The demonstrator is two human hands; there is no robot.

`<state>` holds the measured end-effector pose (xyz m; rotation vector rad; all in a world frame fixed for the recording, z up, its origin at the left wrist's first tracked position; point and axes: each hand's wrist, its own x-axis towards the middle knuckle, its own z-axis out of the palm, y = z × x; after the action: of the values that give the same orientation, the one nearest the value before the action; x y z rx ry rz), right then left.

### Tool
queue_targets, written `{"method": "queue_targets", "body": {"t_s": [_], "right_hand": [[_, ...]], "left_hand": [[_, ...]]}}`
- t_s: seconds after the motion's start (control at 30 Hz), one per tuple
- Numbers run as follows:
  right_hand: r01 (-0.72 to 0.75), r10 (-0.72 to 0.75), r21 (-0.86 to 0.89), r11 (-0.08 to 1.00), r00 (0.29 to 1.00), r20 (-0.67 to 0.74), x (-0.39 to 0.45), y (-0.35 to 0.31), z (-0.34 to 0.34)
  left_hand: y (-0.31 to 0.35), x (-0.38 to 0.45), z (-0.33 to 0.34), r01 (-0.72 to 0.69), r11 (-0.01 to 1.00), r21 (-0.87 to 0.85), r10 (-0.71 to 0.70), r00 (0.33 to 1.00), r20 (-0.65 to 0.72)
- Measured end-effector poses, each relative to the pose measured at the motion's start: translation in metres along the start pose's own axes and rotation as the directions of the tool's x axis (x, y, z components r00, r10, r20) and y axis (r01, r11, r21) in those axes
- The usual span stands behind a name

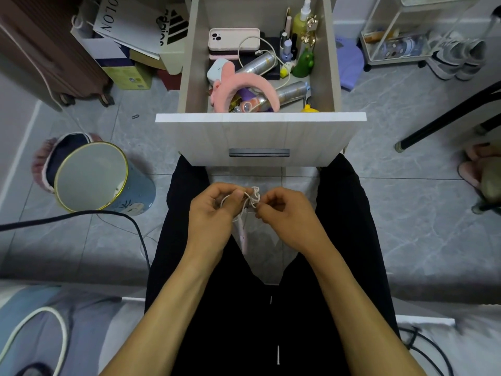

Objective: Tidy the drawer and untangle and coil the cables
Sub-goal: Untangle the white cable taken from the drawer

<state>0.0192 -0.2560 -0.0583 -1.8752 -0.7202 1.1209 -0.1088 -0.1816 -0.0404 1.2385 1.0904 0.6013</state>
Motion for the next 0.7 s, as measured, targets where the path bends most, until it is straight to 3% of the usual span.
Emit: {"method": "queue_targets", "body": {"t_s": [0.07,0.17,0.3,0.53,0.6,0.7], "right_hand": [[-0.087,0.09,0.202,0.975,0.996,-0.007,0.001,0.0,0.002],[-0.216,0.227,0.505,0.835,0.973,0.041,0.001,-0.002,0.0],[-0.176,0.308,0.754,0.633,0.951,-0.037,0.003,0.006,-0.016],[-0.155,0.239,0.689,0.708,0.971,-0.028,0.0,-0.001,-0.014],[-0.148,0.233,0.681,0.718,0.972,-0.034,0.0,0.0,-0.015],[-0.118,0.197,0.625,0.771,0.979,-0.058,-0.001,0.004,-0.019]], "left_hand": [[-0.001,-0.002,0.002,-0.007,1.0,-0.011,0.007,1.0,0.012],[-0.004,-0.004,0.003,-0.022,0.999,0.024,0.021,1.0,0.022],[-0.005,0.002,-0.009,-0.033,0.999,-0.009,0.032,0.999,-0.033],[-0.001,0.01,-0.008,0.0,0.999,-0.047,-0.001,1.0,-0.016],[-0.005,0.017,-0.008,0.042,0.999,0.027,-0.04,0.998,-0.048],[-0.011,0.027,-0.009,0.021,0.955,0.297,-0.012,0.999,-0.03]]}}
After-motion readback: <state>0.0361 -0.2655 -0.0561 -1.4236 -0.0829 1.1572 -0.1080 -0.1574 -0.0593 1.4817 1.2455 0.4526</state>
